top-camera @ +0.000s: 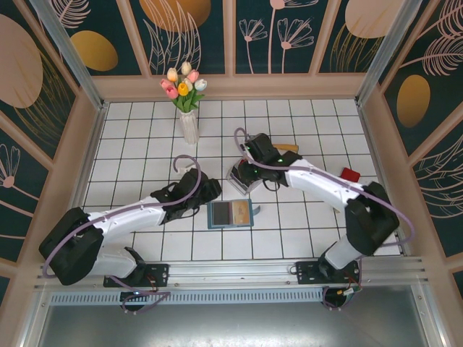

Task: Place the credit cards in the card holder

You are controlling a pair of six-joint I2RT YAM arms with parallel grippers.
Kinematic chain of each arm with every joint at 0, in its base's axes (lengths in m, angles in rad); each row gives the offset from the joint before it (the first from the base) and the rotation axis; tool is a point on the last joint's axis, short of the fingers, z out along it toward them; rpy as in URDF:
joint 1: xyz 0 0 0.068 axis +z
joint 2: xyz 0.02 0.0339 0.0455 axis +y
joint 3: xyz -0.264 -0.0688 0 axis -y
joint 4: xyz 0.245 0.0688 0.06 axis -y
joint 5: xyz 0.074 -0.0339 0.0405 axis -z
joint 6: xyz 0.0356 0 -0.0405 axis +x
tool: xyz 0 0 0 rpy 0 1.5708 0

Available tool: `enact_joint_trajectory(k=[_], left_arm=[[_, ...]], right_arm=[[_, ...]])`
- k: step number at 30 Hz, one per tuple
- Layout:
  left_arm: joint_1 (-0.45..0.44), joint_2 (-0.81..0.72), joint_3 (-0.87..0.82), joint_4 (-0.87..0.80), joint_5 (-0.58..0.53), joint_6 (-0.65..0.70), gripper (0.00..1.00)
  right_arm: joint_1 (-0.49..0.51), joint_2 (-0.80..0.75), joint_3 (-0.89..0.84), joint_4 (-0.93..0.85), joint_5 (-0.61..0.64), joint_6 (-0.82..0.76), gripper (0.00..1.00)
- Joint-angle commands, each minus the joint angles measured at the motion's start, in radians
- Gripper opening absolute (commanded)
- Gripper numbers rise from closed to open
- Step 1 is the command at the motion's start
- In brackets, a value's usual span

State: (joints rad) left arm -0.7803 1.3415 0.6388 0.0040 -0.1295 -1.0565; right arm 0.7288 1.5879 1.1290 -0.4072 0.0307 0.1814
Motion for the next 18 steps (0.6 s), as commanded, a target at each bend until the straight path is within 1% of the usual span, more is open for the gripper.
enact_joint_trajectory(k=[1,5,10,14,18], left_arm=[[0.021,0.001,-0.018,0.041,0.048,-0.006,0.59],[0.029,0.019,-0.032,0.071,0.063,-0.022,0.61],[0.032,0.033,-0.037,0.079,0.073,-0.026,0.61],[0.033,0.032,-0.040,0.075,0.072,-0.027,0.62],[0.032,0.032,-0.039,0.073,0.072,-0.025,0.62]], right_arm=[[0.016,0.075,0.068,-0.050,0.067,-0.072,0.33],[0.041,0.156,0.119,-0.064,0.132,-0.115,0.33],[0.063,0.225,0.147,-0.071,0.216,-0.137,0.36],[0.075,0.259,0.146,-0.068,0.254,-0.154,0.38],[0.087,0.285,0.142,-0.062,0.335,-0.163,0.38]])
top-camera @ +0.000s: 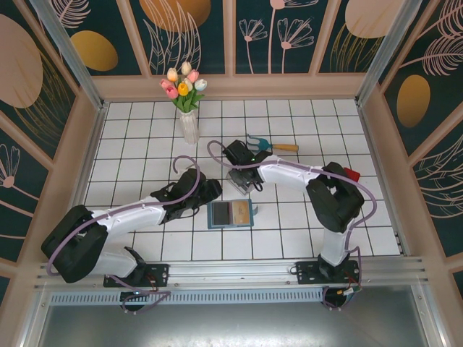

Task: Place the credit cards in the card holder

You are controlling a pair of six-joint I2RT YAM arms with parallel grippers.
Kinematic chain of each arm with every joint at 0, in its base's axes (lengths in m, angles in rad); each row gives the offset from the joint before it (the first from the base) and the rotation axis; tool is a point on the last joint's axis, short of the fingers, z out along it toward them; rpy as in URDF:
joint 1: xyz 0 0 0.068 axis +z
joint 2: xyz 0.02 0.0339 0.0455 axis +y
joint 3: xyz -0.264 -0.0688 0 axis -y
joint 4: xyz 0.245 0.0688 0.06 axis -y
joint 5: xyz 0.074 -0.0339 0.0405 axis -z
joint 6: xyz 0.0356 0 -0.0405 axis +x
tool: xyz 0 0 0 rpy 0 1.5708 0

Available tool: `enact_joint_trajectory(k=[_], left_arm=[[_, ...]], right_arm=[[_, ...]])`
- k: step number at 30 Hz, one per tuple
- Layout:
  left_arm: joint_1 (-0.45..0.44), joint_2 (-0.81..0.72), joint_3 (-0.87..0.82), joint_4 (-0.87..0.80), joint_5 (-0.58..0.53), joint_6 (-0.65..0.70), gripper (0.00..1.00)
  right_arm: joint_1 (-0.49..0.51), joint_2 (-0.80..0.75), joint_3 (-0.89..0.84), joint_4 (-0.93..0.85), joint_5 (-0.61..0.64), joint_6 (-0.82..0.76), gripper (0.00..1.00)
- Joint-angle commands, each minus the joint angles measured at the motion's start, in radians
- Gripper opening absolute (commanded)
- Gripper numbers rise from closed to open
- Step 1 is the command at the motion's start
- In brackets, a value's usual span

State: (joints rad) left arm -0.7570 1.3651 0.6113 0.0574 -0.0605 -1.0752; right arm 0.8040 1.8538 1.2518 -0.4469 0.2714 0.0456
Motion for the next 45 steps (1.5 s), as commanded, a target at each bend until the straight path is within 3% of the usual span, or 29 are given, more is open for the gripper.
enact_joint_trajectory(k=[1,7,19,21,30,40,45], left_arm=[[0.009,0.009,-0.010,0.019,0.004,-0.008,0.62],[0.009,0.019,-0.007,0.018,0.015,-0.005,0.62],[0.010,0.025,-0.008,0.019,0.022,-0.007,0.63],[0.009,0.028,-0.008,0.019,0.024,-0.007,0.63],[0.008,0.036,-0.010,0.019,0.030,-0.007,0.63],[0.009,0.014,0.000,0.018,0.025,0.001,0.63],[0.039,-0.022,-0.011,0.103,0.096,0.005,0.64]], right_arm=[[0.016,0.022,0.018,-0.021,0.115,-0.030,0.39],[0.040,-0.010,0.003,0.002,0.221,-0.043,0.40],[0.031,-0.063,-0.018,0.022,0.223,-0.061,0.33],[0.031,-0.067,-0.020,0.023,0.214,-0.062,0.24],[0.024,-0.084,-0.016,0.001,0.199,-0.054,0.10],[0.011,-0.171,0.015,-0.046,0.061,0.034,0.06],[-0.005,-0.278,0.016,-0.033,-0.083,0.139,0.03]])
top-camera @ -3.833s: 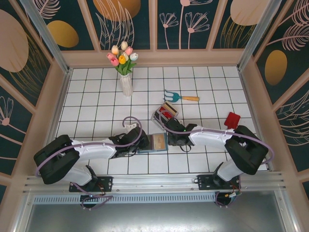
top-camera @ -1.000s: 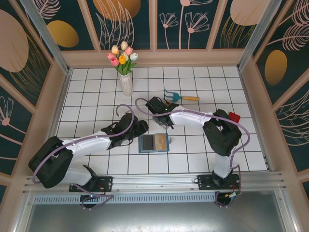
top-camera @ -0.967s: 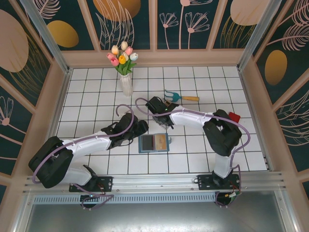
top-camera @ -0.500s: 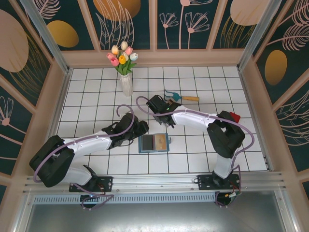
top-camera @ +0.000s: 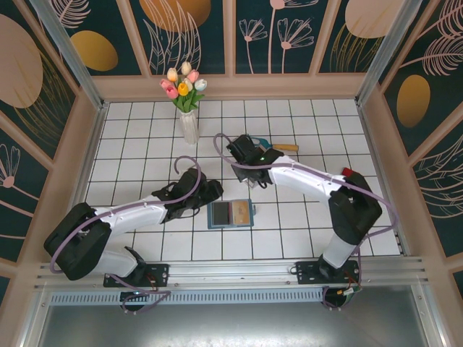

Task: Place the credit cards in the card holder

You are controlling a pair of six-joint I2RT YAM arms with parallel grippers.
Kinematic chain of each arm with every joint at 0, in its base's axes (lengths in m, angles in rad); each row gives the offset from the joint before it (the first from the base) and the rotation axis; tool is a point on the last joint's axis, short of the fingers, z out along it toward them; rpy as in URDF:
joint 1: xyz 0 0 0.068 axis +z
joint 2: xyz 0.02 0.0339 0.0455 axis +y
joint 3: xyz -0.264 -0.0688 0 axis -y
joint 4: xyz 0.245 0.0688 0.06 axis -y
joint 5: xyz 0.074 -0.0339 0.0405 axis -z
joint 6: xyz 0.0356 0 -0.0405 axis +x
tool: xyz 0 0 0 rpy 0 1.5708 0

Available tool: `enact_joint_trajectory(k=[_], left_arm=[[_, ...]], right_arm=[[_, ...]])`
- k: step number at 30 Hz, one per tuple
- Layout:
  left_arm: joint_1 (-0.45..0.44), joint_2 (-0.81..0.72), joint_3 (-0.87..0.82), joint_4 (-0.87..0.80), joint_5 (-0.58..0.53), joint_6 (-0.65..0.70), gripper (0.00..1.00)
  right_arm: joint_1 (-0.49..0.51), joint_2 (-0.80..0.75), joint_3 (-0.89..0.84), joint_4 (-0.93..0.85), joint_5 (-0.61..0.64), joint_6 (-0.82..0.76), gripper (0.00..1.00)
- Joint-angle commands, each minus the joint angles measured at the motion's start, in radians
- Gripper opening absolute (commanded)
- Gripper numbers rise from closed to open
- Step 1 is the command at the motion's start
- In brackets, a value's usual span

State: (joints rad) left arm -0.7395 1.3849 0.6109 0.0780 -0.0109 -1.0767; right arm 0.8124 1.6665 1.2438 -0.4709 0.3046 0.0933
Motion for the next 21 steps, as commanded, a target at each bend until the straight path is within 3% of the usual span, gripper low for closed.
enact_joint_trajectory(k=[1,5,12,21], left_arm=[[0.033,-0.051,-0.016,0.103,0.063,0.002,0.64],[0.087,-0.100,-0.047,0.224,0.147,-0.019,0.66],[0.161,-0.117,-0.070,0.520,0.335,-0.087,0.70],[0.171,-0.008,0.015,0.673,0.479,-0.119,0.66]], right_arm=[[-0.018,-0.111,0.016,0.003,-0.148,0.119,0.03],[-0.068,-0.215,-0.049,0.094,-0.321,0.246,0.02],[-0.240,-0.342,-0.233,0.384,-0.783,0.520,0.01],[-0.259,-0.350,-0.320,0.599,-0.970,0.684,0.01]])
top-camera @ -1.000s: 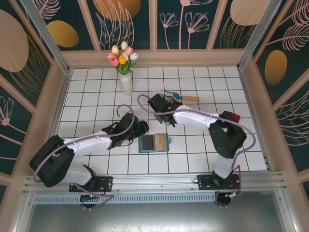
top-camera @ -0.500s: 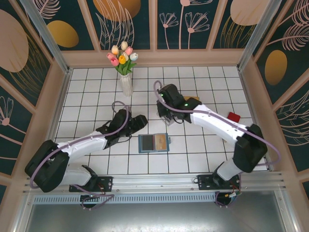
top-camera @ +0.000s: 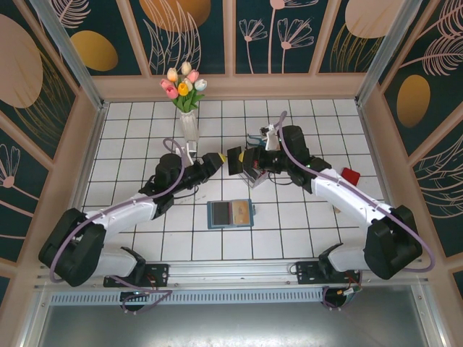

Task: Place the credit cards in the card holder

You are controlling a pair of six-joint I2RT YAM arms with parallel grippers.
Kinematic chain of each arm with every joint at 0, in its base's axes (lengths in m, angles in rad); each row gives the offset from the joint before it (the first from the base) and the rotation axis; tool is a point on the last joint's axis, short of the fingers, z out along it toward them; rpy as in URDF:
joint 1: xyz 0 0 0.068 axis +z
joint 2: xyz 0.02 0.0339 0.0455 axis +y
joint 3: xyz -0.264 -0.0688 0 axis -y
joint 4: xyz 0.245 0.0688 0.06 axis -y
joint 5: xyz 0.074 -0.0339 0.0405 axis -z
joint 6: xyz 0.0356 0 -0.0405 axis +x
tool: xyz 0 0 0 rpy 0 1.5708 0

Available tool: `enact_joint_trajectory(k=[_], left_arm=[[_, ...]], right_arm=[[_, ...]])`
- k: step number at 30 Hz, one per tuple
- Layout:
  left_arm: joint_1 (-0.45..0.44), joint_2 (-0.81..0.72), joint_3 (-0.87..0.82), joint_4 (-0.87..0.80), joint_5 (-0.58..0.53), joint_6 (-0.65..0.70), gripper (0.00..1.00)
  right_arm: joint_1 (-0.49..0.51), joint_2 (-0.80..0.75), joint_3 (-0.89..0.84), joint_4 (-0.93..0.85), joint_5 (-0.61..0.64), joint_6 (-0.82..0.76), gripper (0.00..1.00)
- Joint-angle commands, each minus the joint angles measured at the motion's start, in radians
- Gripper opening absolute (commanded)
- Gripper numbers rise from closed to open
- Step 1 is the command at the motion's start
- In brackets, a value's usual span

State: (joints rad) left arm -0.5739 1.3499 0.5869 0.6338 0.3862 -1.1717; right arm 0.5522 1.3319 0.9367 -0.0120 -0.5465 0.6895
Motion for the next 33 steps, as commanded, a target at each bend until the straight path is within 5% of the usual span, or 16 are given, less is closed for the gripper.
enact_joint_trajectory(k=[1,12,18,24,29,33], left_arm=[[0.005,0.036,0.040,0.125,0.084,-0.029,0.64],[0.005,0.042,0.031,0.192,0.096,-0.066,0.14],[0.005,0.041,0.034,0.206,0.119,-0.079,0.01],[0.005,0.041,0.029,0.227,0.140,-0.099,0.01],[0.005,0.045,0.031,0.220,0.141,-0.102,0.06],[0.005,0.020,0.039,0.069,0.102,-0.040,0.34]], right_arm=[[0.000,-0.014,-0.017,0.152,-0.127,0.097,0.01],[-0.058,0.001,-0.053,0.212,-0.193,0.127,0.06],[-0.078,0.007,-0.069,0.256,-0.269,0.127,0.10],[-0.095,0.013,-0.072,0.299,-0.347,0.124,0.17],[-0.096,0.019,-0.061,0.266,-0.359,0.095,0.05],[-0.090,-0.023,-0.044,0.070,-0.199,-0.003,0.02]])
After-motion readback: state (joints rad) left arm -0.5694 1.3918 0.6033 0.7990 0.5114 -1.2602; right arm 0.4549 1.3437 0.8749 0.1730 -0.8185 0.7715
